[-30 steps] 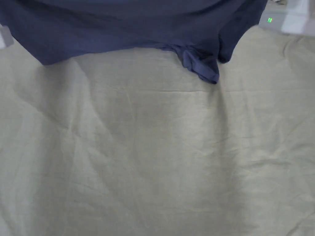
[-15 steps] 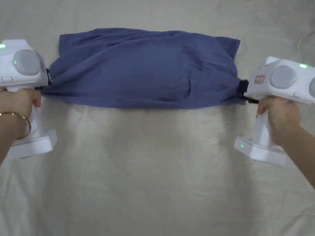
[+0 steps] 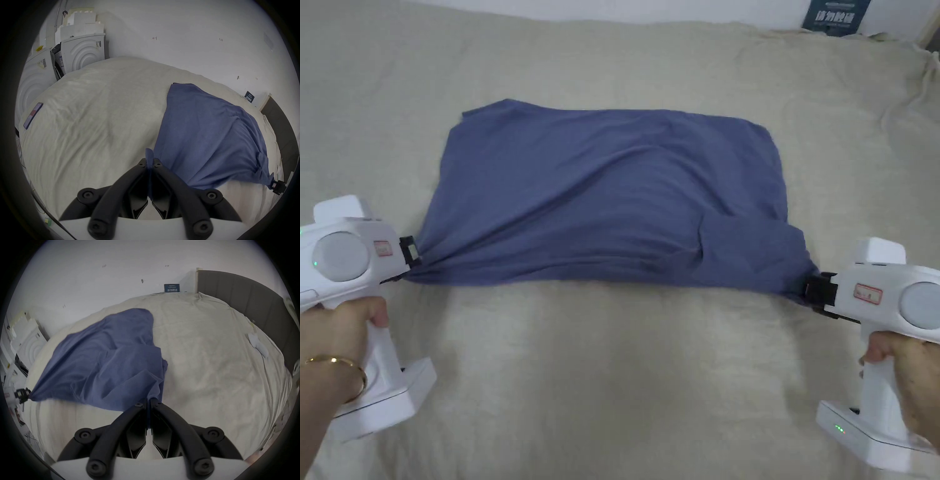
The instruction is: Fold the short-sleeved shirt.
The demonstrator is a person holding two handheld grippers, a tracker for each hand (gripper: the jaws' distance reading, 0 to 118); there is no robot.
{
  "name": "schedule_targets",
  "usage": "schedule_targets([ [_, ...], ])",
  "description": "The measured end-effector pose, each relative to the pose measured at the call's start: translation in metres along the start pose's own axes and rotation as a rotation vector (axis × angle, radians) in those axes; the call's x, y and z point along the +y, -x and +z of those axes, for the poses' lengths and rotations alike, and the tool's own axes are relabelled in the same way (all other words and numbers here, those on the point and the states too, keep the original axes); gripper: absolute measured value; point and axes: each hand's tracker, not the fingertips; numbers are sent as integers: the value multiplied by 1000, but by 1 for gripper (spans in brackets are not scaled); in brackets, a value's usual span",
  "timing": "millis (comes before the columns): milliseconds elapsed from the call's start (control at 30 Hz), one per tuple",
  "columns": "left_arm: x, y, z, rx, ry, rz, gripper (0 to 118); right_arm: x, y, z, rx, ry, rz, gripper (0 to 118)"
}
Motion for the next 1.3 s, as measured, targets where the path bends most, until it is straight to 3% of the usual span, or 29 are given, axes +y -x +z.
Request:
schedule_targets([
  [233,-42,44,52,-10,-32,88,0,-36,-43,56,21,-26,-57,2],
  [467,-96,60,84,-8,-5,72,0,-74,-59,88,24,-18,-28,2],
  [1200,-140,65,83,70,69,14,0,-124,-65,82,-1,117,46,3],
  [1267,-139,65,86,64,69,23,18,-123,-64,83,-3,116,56,11],
  [1300,-138,66,89,51,62,38,31,-122,-63,85,-5,119,58,25],
])
